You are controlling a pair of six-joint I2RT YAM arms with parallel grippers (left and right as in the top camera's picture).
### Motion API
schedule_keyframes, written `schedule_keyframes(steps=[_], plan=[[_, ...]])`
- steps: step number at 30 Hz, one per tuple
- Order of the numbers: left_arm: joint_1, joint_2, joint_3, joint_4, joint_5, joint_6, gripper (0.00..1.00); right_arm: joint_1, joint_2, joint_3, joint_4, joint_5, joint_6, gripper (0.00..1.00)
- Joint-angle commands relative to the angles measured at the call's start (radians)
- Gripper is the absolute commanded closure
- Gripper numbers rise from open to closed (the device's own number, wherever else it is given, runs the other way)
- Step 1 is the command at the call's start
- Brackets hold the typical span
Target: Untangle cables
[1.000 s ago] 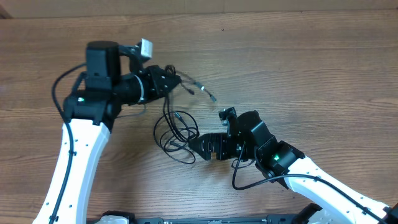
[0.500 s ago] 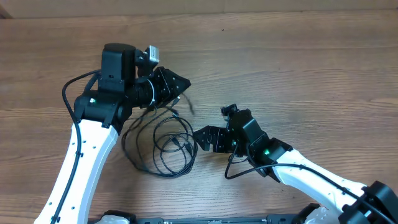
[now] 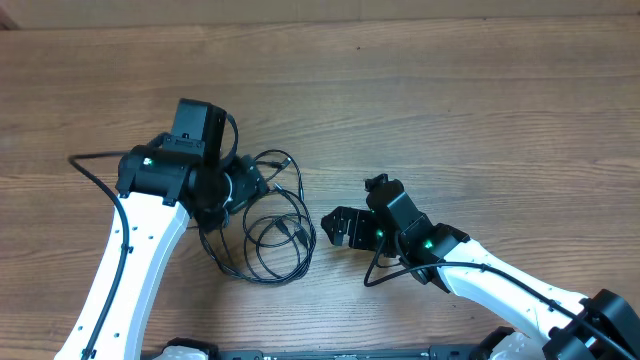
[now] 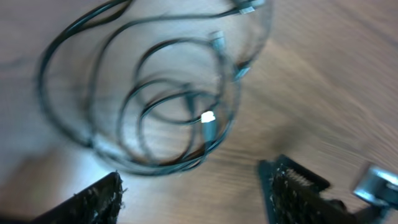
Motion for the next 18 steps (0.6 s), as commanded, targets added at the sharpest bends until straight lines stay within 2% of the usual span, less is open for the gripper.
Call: schedule_keyframes(steps=[1, 5, 10, 13, 15, 18], plan=[[-0.006, -0.014, -0.014, -0.064, -0.086, -0.205, 0.22, 0.004, 0.002, 0.001, 0.001, 0.058, 0.000, 0.00], [-0.008, -0.014, -0.124, -0.061, -0.088, -0.332, 0.24, 0.004, 0.002, 0.001, -0.003, 0.075, -0.001, 0.00], [-0.008, -0.014, -0.266, 0.004, -0.088, -0.380, 0.28, 0.004, 0.002, 0.001, -0.017, 0.078, -0.008, 0.00], [-0.008, -0.014, -0.344, 0.085, -0.091, -0.386, 0.36, 0.004, 0.002, 0.001, -0.018, 0.084, -0.008, 0.00], [-0.010, -0.014, -0.404, 0.184, -0.089, -0.374, 0.46, 0.004, 0.002, 0.001, -0.017, 0.084, -0.008, 0.00], [-0.021, -0.014, -0.476, 0.280, -0.090, -0.371, 0.53, 0.004, 0.002, 0.001, -0.018, 0.084, -0.008, 0.00]])
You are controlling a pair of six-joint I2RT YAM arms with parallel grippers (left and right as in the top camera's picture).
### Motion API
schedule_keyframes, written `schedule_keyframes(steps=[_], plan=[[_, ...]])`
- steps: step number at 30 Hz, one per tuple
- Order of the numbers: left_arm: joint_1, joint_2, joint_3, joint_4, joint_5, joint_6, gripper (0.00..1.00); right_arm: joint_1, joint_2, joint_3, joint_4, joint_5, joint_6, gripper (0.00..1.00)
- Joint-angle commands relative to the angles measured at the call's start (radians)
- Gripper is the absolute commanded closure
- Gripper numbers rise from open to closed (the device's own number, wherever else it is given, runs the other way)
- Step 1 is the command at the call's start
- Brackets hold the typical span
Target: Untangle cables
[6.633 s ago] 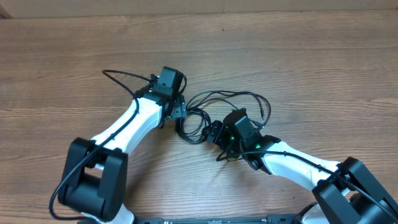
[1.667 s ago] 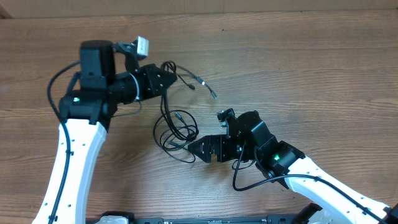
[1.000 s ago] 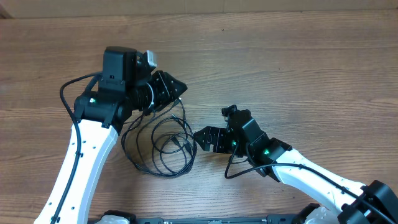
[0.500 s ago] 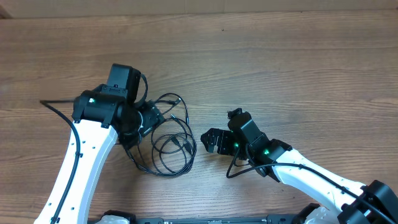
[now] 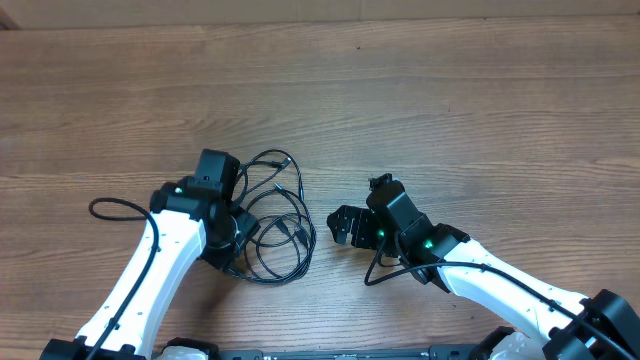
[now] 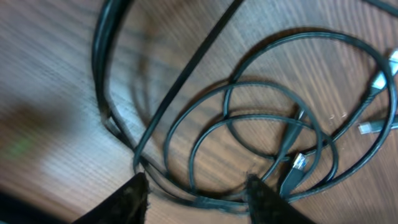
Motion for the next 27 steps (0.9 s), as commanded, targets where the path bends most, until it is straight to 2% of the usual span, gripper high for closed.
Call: schedule_keyframes(steps=[1, 6, 12, 15, 17, 18, 21, 24, 27], plan=[[-0.020, -0.008, -0.079, 0.069, -0.017, -0.017, 0.54, 0.004, 0.002, 0.001, 0.005, 0.017, -0.007, 0.00], [-0.023, -0.008, -0.152, 0.113, -0.083, -0.017, 0.50, 0.004, 0.002, 0.000, 0.001, 0.022, -0.010, 0.00], [-0.023, -0.008, -0.152, 0.138, -0.055, 0.010, 0.49, 0.004, 0.002, 0.000, 0.002, 0.024, -0.010, 0.00], [-0.023, -0.008, -0.152, 0.145, -0.048, 0.010, 0.54, 0.004, 0.002, 0.000, 0.002, 0.026, -0.010, 0.00], [-0.023, -0.008, -0.153, 0.145, -0.050, 0.010, 0.63, 0.004, 0.002, 0.000, 0.002, 0.027, -0.010, 0.00], [-0.023, -0.008, -0.154, 0.145, -0.051, 0.010, 0.64, 0.004, 0.002, 0.000, 0.002, 0.027, -0.010, 0.00], [-0.023, -0.008, -0.165, 0.152, -0.073, 0.009, 0.65, 0.004, 0.002, 0.000, 0.002, 0.027, -0.010, 0.00], [-0.023, -0.008, -0.195, 0.207, -0.063, 0.005, 0.70, 0.004, 0.002, 0.000, 0.002, 0.027, -0.010, 0.00], [-0.023, -0.008, -0.219, 0.275, -0.047, 0.005, 0.65, 0.004, 0.002, 0.000, 0.002, 0.027, -0.010, 0.00]])
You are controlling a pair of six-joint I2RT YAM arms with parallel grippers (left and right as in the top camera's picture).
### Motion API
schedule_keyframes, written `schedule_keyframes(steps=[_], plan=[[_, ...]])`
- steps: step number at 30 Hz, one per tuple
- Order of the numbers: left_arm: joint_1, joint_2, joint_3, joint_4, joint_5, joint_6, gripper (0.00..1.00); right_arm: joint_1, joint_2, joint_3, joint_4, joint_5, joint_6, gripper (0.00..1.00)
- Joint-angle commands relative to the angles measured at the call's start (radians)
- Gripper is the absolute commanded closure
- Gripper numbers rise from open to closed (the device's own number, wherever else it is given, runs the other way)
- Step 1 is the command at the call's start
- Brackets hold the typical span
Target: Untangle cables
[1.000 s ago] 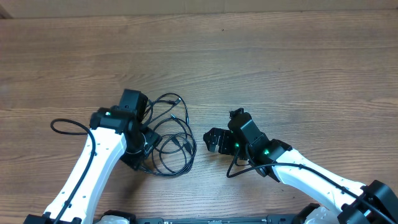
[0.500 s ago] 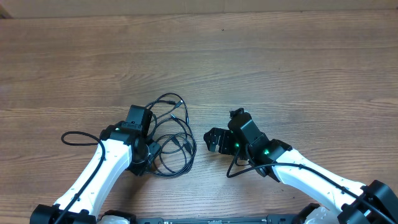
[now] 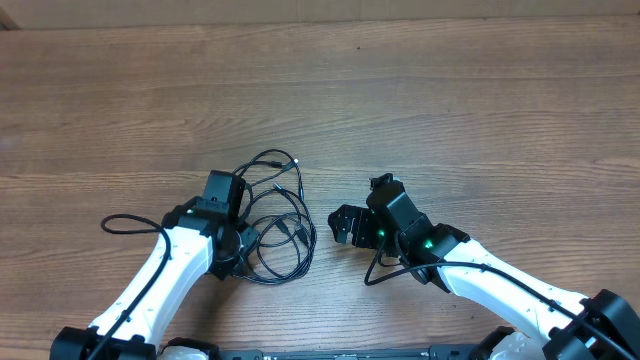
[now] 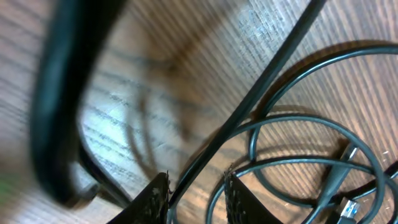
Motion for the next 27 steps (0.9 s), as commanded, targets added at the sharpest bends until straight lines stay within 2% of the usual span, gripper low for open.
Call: schedule_keyframes(steps=[1, 7, 9, 10, 11, 13, 18, 23, 27], plan=[[-0.007, -0.008, -0.037, 0.053, 0.009, -0.003, 0.65, 0.004, 0.002, 0.000, 0.003, 0.010, -0.006, 0.00], [-0.007, -0.008, -0.073, 0.088, -0.004, -0.003, 0.75, 0.004, 0.002, 0.000, 0.006, 0.010, -0.006, 0.00], [-0.007, -0.008, -0.083, 0.093, -0.003, -0.003, 0.88, 0.004, 0.002, 0.000, 0.006, 0.010, -0.006, 0.00], [-0.007, -0.008, -0.083, 0.098, -0.004, -0.002, 0.89, 0.004, 0.002, 0.000, 0.006, 0.010, -0.006, 0.00], [-0.007, -0.008, -0.083, 0.126, -0.003, -0.002, 0.96, 0.004, 0.002, 0.000, 0.006, 0.010, -0.006, 0.00], [-0.007, -0.009, -0.080, 0.167, -0.002, 0.018, 0.96, 0.004, 0.002, 0.000, 0.006, 0.010, -0.006, 0.00], [-0.005, -0.010, 0.020, 0.234, 0.098, 0.196, 0.96, 0.004, 0.002, 0.000, 0.006, 0.009, -0.006, 0.00], [-0.005, -0.010, 0.248, 0.163, 0.149, 0.224, 0.96, 0.004, 0.002, 0.000, 0.005, -0.070, -0.003, 0.00], [-0.005, -0.010, 0.479, 0.105, 0.174, 0.316, 0.96, 0.004, 0.002, 0.000, 0.005, -0.085, -0.003, 0.00]])
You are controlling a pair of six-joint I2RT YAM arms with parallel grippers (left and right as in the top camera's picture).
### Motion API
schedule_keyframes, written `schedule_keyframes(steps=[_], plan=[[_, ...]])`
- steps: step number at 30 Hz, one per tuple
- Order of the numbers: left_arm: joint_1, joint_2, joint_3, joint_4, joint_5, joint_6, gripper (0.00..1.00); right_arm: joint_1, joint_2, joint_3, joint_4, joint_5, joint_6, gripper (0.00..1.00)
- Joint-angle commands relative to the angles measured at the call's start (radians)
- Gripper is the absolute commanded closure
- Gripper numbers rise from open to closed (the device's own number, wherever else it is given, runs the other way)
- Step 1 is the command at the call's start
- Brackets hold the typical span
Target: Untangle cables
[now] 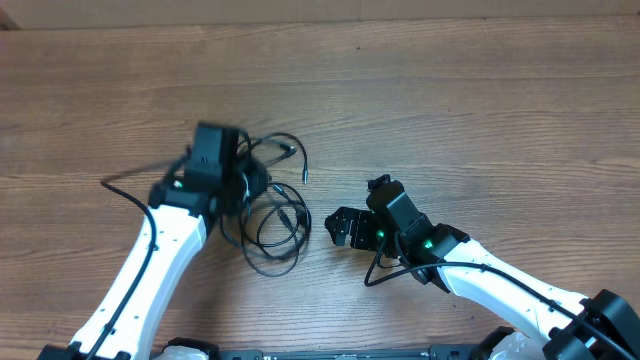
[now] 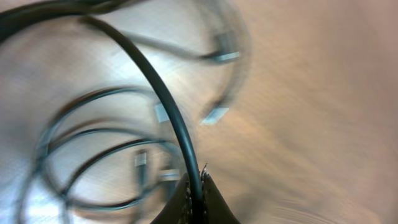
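A tangle of black cables lies in loops on the wooden table, with plug ends at the top right. My left gripper is at the bundle's upper left. In the left wrist view it is shut on one black cable strand, which arcs up and away from the jaws. Below it the loops and several silver connectors show blurred. My right gripper rests just right of the bundle, fingers apart, touching no cable.
The left arm's own black lead trails off to the left. A thin black wire loops under the right arm. Bare wood table surrounds the bundle on all sides.
The left gripper's jaws stood slightly apart around a strand low in the bundle; now they are shut on it, farther up the table and higher. The loops have shifted with it.
At first my left gripper was wide open above the bundle's left side. Then it was lower, among the loops, with its jaws closer together. Later the jaws straddled a single strand. Now they grip that strand, raised off the table. The right arm has stayed put.
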Motion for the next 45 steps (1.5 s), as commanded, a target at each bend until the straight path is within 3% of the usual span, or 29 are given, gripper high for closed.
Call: schedule_keyframes(steps=[1, 6, 11, 13, 16, 20, 30, 33, 35, 36, 40, 42, 45], plan=[[-0.005, -0.010, 0.186, -0.043, 0.038, 0.114, 0.96, 0.004, 0.002, 0.000, 0.004, -0.034, -0.003, 0.00], [-0.008, -0.010, 0.356, -0.112, 0.116, 0.119, 0.96, 0.004, 0.002, 0.000, 0.009, -0.193, -0.003, 0.00], [-0.007, -0.010, 0.380, -0.115, 0.105, -0.034, 0.96, 0.004, 0.002, 0.000, 0.116, -0.484, -0.007, 0.00], [-0.011, -0.010, 0.380, -0.116, 0.111, -0.060, 0.96, 0.004, 0.002, 0.000, 0.190, -0.513, -0.007, 0.00], [-0.028, -0.010, 0.380, -0.108, 0.159, -0.138, 0.96, 0.004, 0.002, 0.000, 0.281, -0.394, -0.008, 0.00], [-0.047, -0.010, 0.380, -0.054, 0.245, -0.147, 0.96, 0.004, 0.007, 0.000, 0.305, -0.134, -0.007, 0.00], [-0.045, -0.010, 0.380, -0.022, 0.276, -0.147, 0.96, 0.070, 0.223, 0.001, 0.644, -0.093, -0.007, 0.01], [-0.045, -0.010, 0.380, -0.016, 0.273, -0.147, 0.96, 0.111, 0.304, 0.001, 0.741, -0.057, -0.007, 0.11], [-0.045, -0.010, 0.380, -0.010, 0.273, -0.147, 0.96, 0.131, 0.346, 0.001, 0.782, 0.007, -0.007, 0.25], [-0.045, -0.010, 0.380, -0.006, 0.277, -0.147, 0.96, 0.137, 0.366, 0.002, 0.798, 0.069, -0.007, 0.39], [-0.044, -0.011, 0.380, -0.002, 0.281, -0.134, 0.96, 0.132, 0.369, 0.002, 0.796, 0.154, -0.008, 0.73], [-0.032, -0.011, 0.380, -0.003, 0.281, -0.088, 0.96, 0.108, 0.368, 0.002, 0.769, 0.160, -0.011, 0.96], [0.009, -0.013, 0.380, -0.003, 0.303, -0.024, 0.96, 0.053, 0.354, 0.002, 0.700, 0.160, -0.011, 0.96]])
